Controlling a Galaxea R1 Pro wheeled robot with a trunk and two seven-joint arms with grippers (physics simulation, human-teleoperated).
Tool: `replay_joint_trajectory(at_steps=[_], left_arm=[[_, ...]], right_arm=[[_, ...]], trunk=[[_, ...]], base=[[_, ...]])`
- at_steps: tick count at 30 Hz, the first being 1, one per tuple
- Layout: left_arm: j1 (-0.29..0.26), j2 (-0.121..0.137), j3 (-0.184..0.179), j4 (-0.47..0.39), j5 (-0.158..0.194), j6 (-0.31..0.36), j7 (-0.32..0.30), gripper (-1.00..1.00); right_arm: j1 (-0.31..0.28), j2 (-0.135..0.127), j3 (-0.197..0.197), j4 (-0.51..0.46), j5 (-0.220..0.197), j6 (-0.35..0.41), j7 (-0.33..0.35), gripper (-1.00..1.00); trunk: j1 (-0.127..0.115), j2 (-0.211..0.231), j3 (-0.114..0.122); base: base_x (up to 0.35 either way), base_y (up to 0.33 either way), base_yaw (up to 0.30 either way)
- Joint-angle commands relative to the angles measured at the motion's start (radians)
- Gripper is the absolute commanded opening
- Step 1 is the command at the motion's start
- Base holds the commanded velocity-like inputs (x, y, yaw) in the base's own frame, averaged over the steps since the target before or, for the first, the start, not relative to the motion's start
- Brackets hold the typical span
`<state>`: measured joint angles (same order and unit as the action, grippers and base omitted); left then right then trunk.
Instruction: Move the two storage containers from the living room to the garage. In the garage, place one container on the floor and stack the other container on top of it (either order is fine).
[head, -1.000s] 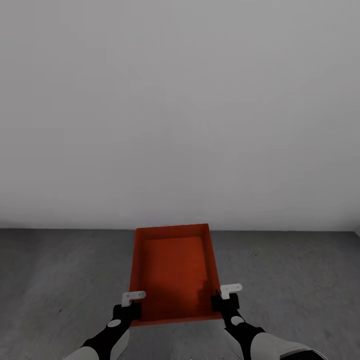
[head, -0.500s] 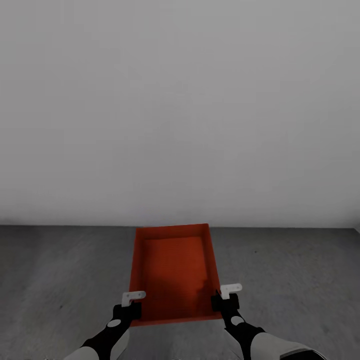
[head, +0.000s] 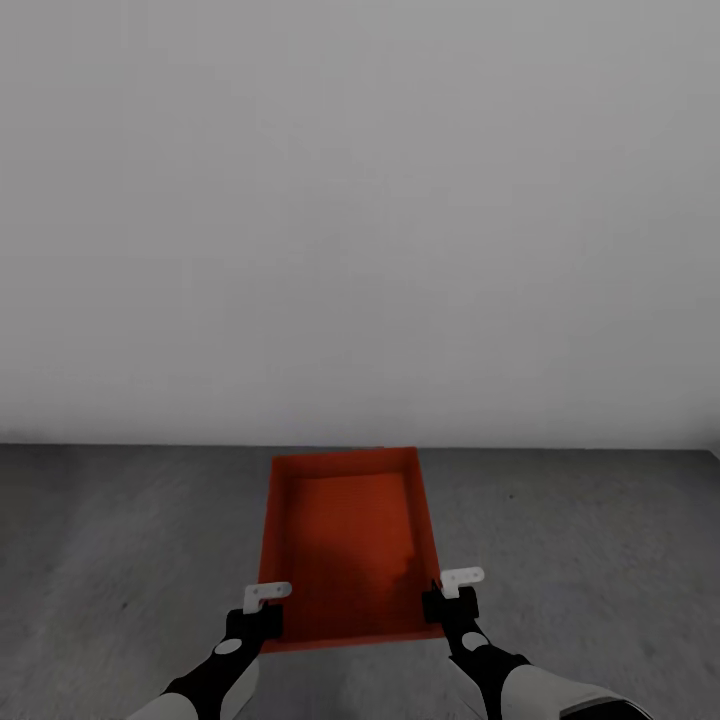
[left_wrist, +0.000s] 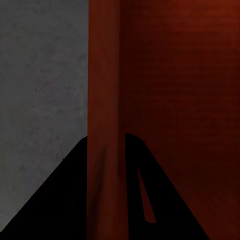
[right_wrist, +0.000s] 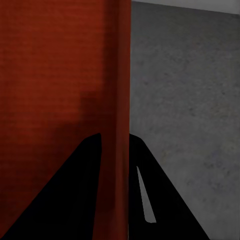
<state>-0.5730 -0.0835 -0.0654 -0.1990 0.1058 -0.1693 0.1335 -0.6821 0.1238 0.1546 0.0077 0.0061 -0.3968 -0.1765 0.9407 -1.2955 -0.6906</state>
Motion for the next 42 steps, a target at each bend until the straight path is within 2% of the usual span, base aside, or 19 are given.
replay_joint_trajectory(at_steps=[1, 42], left_arm=[[-0.001, 0.005, -0.013, -0.002, 0.002, -0.047, 0.011, -1.0], [-0.001, 0.002, -0.013, -0.001, 0.0, -0.047, 0.015, -1.0]], right_arm=[[-0.001, 0.0, -0.029, 0.003, 0.006, 0.001, -0.005, -1.0], [-0.001, 0.0, -0.029, 0.003, 0.006, 0.001, -0.005, -1.0]], trunk=[[0.0, 0.0, -0.002], [0.0, 0.0, -0.068]], base=[[0.0, 0.0, 0.0], [0.0, 0.0, 0.0]])
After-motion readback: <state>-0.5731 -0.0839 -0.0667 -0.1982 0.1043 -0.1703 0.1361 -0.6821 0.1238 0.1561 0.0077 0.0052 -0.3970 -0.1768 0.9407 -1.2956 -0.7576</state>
